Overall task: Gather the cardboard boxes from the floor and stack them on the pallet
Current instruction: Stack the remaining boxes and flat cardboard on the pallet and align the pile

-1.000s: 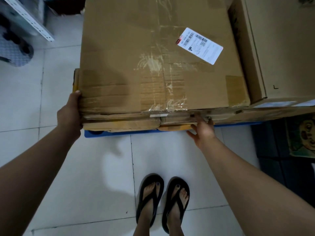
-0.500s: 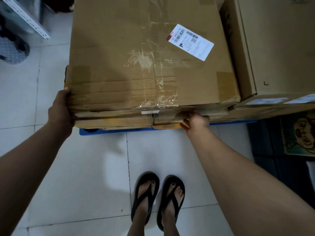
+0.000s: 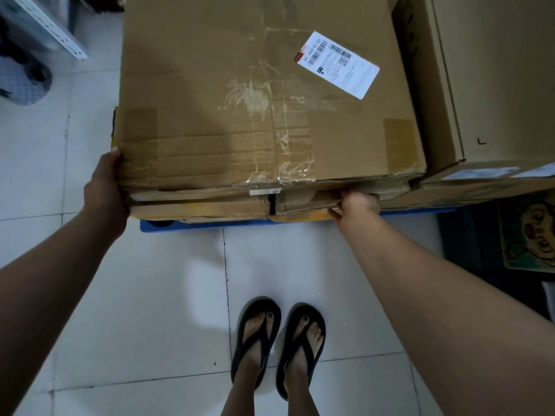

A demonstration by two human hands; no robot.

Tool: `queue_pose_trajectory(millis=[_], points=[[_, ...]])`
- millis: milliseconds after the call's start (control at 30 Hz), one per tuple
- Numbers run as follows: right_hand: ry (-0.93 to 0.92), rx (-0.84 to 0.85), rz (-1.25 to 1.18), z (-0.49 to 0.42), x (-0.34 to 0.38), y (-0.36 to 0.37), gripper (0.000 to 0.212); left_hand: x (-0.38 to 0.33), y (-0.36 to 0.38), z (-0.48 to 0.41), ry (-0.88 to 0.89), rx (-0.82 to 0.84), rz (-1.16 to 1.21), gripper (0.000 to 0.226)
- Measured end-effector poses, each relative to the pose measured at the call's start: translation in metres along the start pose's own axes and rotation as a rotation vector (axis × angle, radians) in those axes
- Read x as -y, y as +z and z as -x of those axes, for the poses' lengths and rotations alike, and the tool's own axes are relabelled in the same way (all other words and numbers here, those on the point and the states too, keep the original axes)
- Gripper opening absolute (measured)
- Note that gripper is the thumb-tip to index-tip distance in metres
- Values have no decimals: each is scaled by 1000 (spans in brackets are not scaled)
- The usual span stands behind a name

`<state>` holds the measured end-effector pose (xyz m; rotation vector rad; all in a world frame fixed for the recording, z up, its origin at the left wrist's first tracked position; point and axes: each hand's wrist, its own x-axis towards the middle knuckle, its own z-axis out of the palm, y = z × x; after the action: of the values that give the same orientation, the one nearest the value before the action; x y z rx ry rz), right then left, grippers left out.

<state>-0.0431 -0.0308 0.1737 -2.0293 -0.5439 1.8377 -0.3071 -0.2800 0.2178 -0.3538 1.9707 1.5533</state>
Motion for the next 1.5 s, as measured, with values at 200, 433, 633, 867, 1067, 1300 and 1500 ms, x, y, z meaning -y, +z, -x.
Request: queue_pose_trajectory(millis=[200,433,633,867,1067,1300,1500], points=[[25,0,-67,6,-2,8,12,8,14,16,-10,-76,31,76],[31,50,-64,18,-15,9,40,10,15,17,20,-70,14,76],[-175,-109,87,8,-12,-50,69,5,14,21,17,-54,-48,60],[-297,-120,378,1,21,-72,56,-3,21,30,137,-175,-204,25],[-251,-80,-12,20,27,-56,25,-7,17,24,298,-151,-429,48],[-203,46,-33,30,35,-49,64,-10,20,28,233,-174,-420,46],[-131,99,-108,25,39,-48,52,-15,12,25,196,-110,-395,48]])
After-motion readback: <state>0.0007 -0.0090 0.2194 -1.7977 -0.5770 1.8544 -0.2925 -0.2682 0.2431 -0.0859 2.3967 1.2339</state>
